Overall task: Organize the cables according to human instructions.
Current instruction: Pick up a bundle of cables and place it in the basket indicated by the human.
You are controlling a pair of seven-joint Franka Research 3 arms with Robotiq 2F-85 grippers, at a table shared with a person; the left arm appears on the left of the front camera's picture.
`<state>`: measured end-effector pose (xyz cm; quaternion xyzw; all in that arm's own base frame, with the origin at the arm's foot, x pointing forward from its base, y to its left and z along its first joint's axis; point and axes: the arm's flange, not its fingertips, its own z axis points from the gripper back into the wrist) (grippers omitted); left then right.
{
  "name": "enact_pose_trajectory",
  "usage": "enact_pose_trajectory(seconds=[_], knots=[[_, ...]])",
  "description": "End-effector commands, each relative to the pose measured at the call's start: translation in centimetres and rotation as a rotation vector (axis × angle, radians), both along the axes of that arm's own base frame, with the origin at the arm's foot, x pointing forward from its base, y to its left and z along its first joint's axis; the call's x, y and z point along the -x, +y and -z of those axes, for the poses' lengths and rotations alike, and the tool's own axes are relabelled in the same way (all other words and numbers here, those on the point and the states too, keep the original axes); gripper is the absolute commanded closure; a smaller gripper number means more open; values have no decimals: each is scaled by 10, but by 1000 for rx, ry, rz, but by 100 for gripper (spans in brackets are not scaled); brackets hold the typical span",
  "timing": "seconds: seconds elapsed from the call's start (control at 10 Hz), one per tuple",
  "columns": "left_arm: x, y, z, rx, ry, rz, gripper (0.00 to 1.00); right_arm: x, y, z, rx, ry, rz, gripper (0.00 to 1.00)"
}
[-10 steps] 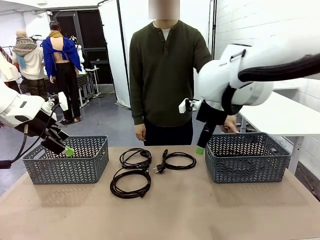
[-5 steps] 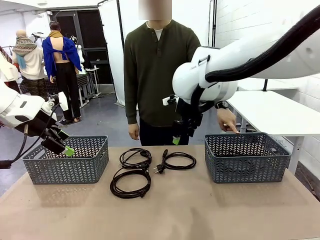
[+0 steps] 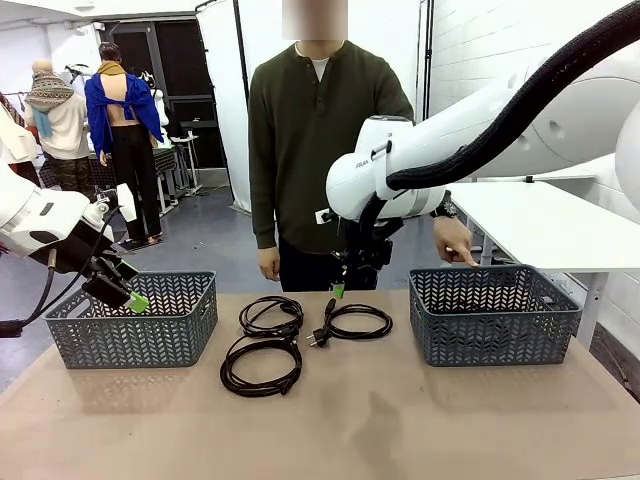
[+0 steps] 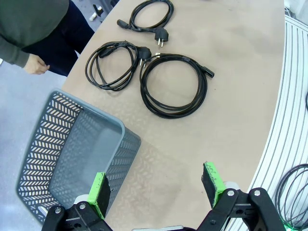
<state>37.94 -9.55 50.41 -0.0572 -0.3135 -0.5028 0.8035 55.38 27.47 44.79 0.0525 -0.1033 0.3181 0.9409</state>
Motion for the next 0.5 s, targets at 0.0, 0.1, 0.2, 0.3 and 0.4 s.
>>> enact_pose_trajectory(seconds=[0.0,0.1,0.2,0.3,0.4], knots=[[-2,3,1,14,2,12,0,2,-5,-6,0,-13,-2,0],[-2,3,1,14,2,12,0,2,-5,-6,0,-13,-2,0],[-2,3,1,14,2,12,0,2,-5,-6,0,-13,-2,0],[-2,3,1,14,2,12,0,2,-5,-6,0,-13,-2,0],[-2,3,1,14,2,12,0,2,-5,-6,0,-13,-2,0]])
